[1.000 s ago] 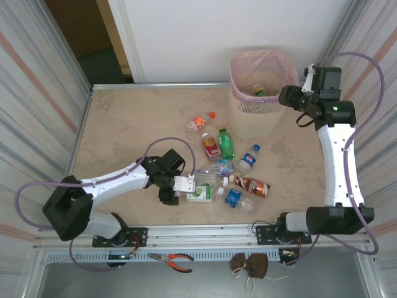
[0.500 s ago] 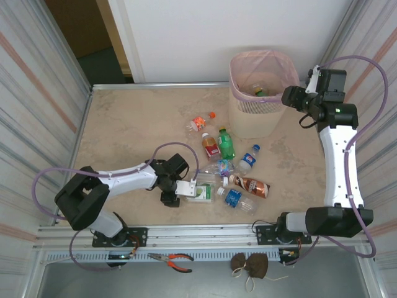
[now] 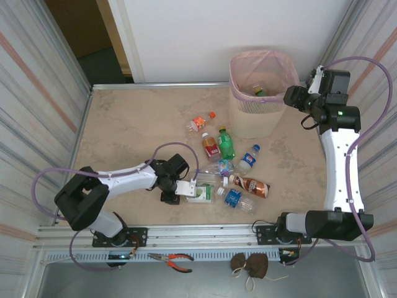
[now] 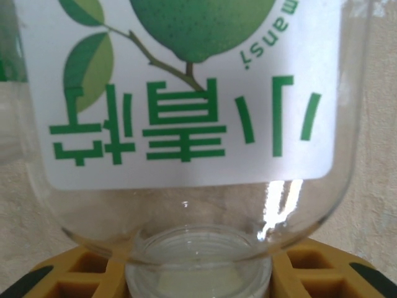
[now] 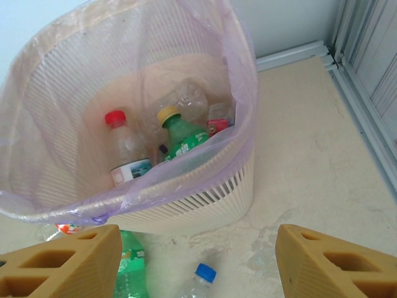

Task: Put the plastic bottles in the bin

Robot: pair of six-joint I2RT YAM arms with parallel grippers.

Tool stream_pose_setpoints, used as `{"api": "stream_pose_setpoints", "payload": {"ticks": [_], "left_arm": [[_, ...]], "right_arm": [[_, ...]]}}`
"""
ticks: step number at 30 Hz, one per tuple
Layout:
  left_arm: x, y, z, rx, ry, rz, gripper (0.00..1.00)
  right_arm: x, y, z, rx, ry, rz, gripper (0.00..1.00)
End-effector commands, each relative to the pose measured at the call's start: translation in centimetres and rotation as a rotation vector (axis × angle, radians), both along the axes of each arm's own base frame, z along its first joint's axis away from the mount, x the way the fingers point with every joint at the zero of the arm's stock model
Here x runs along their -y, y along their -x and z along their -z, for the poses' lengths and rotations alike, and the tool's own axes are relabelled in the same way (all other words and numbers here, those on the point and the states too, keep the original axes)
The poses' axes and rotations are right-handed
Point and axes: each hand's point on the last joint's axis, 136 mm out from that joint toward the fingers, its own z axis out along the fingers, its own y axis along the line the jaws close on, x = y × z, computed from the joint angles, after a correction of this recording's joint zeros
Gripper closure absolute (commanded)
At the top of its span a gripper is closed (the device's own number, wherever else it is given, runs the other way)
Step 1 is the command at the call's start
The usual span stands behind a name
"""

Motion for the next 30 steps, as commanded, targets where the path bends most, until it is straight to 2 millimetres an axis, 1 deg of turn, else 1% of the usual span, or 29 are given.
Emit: {"api": "stream_pose_setpoints", "payload": {"ticks": [1,6,11,15,18,20,24,27,30], "left_arm": [[-0.8,0.4,-0.8,0.021,-0.012,0.021,0.66],[-1.0,0.3,-2.6,0.067,0.016,0.018,0.68],[-0.6,0.4,-5.3,0.096,0.089,0.005,0.71],[0.8,0.3,-8.0,0.095,0.211,-0.05,0.72],[2.1,-0.7,-10.6,0.096,0.329,-0.114,0.72],[3.0,-1.4,-12.3,0.109,0.405,-0.146,0.72],[4.5,-3.6,-15.8,0.177,0.547,-0.22,0.71],[5.2,-5.4,-18.2,0.218,0.627,-0.284,0.71],[6.1,-6.5,-20.3,0.239,0.707,-0.326,0.71]], "right_arm": [[-0.1,0.7,-1.4,0.04,-0.02,0.0,0.35],[-0.5,1.4,-2.3,0.059,-0.038,-0.011,0.35],[-2.1,2.4,-3.1,0.083,-0.102,-0.072,0.35],[-4.2,3.2,-3.7,0.12,-0.179,-0.159,0.35],[-5.5,3.8,-3.9,0.132,-0.239,-0.188,0.35],[-6.8,4.2,-4.0,0.143,-0.283,-0.225,0.35],[-9.9,4.9,-3.9,0.146,-0.348,-0.321,0.34],[-12.9,5.6,-3.5,0.128,-0.369,-0.409,0.32],[-15.9,6.4,-3.2,0.106,-0.39,-0.501,0.29]]}}
